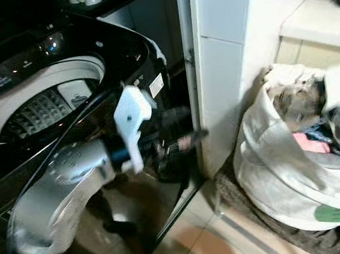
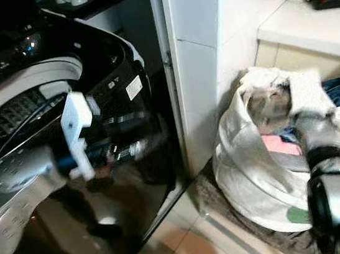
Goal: Clothes washing
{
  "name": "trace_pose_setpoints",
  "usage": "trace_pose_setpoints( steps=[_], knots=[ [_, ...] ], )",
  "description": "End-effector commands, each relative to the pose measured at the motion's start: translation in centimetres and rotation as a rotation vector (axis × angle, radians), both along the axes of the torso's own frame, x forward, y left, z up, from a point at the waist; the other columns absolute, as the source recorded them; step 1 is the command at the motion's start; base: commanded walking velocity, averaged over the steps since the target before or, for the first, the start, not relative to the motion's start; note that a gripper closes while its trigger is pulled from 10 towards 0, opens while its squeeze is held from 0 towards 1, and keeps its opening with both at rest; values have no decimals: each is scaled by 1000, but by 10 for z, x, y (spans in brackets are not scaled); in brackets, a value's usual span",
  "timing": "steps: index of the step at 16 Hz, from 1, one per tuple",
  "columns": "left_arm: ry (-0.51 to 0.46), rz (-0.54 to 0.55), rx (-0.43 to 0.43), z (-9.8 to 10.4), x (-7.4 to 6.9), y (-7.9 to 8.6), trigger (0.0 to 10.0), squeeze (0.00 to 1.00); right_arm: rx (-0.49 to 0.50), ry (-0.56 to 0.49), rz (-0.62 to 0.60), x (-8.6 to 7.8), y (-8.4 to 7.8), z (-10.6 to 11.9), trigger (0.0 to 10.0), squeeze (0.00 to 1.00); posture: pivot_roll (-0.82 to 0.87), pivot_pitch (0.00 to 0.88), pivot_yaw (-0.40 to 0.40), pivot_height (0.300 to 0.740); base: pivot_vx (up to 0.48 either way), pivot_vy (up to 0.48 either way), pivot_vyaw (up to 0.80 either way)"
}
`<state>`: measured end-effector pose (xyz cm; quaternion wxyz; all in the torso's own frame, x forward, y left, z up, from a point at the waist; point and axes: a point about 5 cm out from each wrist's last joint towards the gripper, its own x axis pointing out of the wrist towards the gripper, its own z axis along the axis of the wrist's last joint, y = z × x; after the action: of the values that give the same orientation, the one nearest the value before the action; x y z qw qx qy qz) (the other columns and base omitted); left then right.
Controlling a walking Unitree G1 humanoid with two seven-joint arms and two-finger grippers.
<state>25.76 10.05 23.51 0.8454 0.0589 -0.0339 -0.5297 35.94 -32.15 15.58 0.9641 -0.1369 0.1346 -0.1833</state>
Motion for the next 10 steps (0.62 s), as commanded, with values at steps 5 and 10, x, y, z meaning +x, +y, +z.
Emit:
trace_pose_setpoints(
  steps=[5,10],
  knots=[
    [-144,146,-97,15,36,-8,10000,0,-57,-355,237,-9,11,113,0,0,-42,0,51,740,0,0,0],
    [-170,147,-219,29,45,-26,10000,1000,234,-460,646,-43,82,155,0,0,-76,0,64,740,0,0,0]
  ],
)
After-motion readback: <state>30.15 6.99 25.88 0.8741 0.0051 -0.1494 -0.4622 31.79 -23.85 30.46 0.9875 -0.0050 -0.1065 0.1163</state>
